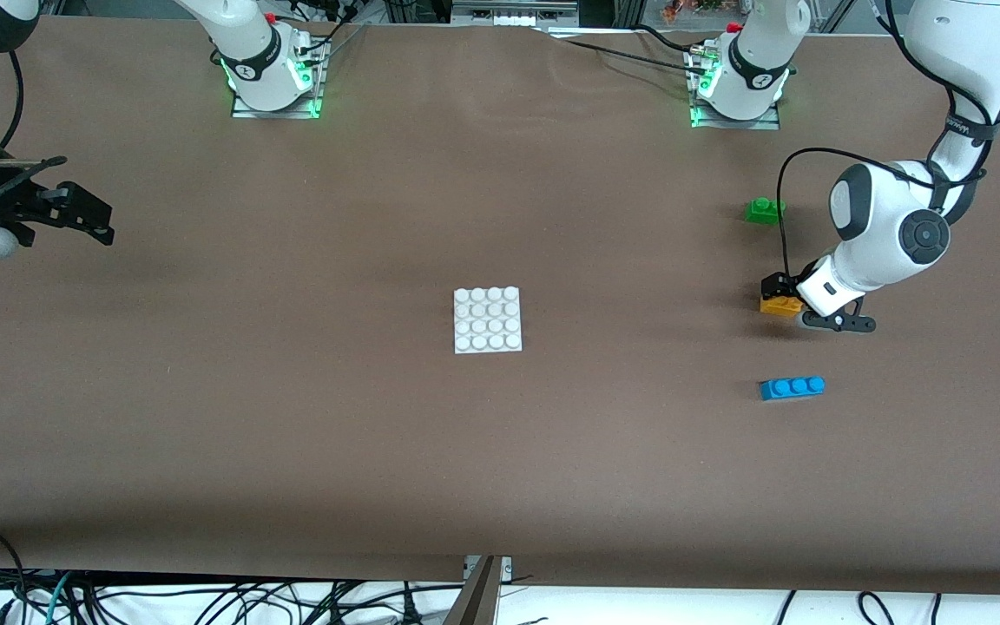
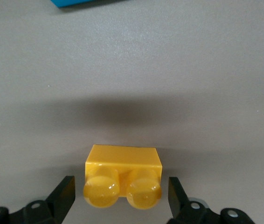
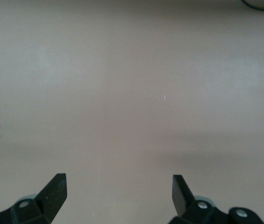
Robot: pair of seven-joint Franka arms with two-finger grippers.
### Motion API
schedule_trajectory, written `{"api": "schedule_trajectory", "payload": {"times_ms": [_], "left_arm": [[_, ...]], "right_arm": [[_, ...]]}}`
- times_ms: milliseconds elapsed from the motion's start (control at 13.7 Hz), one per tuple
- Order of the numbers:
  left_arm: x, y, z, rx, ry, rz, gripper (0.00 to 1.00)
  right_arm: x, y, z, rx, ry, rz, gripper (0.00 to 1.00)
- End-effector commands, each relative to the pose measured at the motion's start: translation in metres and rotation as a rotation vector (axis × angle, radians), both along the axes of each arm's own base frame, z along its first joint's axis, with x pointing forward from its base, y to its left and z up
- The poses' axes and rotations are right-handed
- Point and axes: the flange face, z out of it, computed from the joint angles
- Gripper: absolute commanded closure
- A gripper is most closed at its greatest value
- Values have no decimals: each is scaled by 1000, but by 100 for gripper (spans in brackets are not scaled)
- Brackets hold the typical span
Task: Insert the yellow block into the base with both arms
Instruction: 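Lower the left gripper onto the yellow brick and close on it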
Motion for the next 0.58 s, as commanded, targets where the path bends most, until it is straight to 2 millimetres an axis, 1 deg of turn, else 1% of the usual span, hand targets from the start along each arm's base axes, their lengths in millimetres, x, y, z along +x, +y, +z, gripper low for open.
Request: {"api": "schedule_trajectory", "payload": {"times_ms": [0,146,365,511], "left_arm": [[-1,2,1,-12,-13,-13,15],[-1,2,1,-12,-13,-13,15],[-1,2,1,-12,-13,-13,25],[0,2,2,-11,-16,-13,37]], "right_arm": [[2,2,6,-12,2,17,0],[2,2,6,-12,4,17,0],[2,2,5,-13,5,17,0],[2,2,5,-13,5,17,0]]}}
